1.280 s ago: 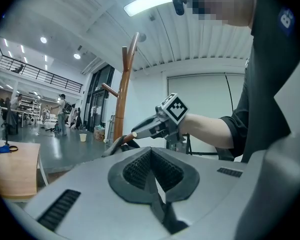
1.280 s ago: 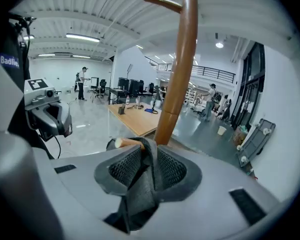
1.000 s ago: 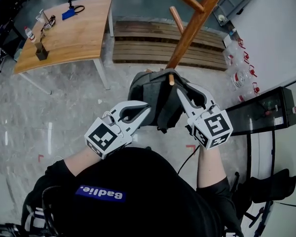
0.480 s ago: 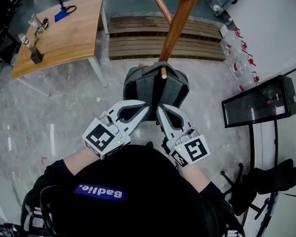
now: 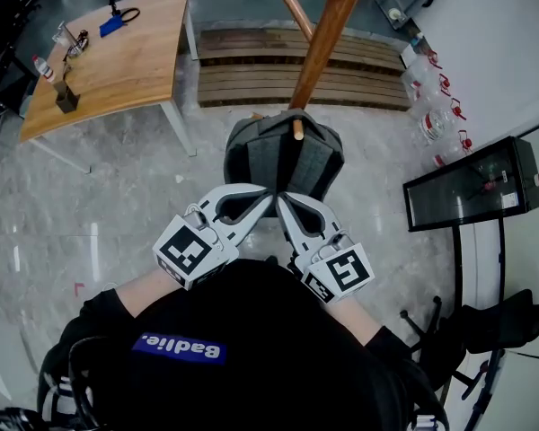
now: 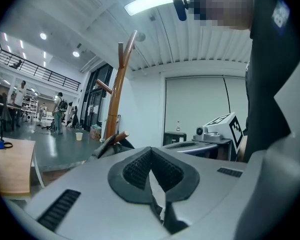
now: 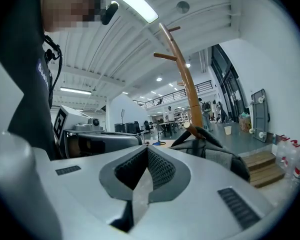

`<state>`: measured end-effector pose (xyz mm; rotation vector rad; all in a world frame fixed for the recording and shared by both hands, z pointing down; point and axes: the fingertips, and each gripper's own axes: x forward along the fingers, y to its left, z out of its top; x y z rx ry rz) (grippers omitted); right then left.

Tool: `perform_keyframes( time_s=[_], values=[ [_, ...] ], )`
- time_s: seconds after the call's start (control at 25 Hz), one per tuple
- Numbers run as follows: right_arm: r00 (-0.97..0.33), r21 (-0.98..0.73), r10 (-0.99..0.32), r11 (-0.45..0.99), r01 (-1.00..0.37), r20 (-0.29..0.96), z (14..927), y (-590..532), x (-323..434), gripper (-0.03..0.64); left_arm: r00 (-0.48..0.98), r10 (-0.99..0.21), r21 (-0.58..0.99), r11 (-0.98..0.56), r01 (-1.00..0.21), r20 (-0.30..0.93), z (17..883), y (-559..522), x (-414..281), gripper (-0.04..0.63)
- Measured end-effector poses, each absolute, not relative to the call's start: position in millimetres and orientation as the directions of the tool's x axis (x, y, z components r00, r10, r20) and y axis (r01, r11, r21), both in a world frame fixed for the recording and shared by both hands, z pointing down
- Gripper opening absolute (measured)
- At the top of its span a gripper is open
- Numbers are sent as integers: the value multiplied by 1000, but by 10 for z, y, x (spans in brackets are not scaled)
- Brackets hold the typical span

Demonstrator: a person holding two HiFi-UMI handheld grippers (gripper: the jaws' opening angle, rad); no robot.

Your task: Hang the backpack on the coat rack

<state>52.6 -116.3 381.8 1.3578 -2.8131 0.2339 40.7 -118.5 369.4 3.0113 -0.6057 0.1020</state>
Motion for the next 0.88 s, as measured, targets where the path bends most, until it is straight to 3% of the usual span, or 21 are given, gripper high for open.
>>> perform_keyframes(
  time_s=[0.88],
  values=[
    [-631, -138, -771, 619, -773, 79, 3836, -1097, 405, 5, 917, -391, 47, -917, -396, 79, 3716, -1146, 273, 9]
  ],
)
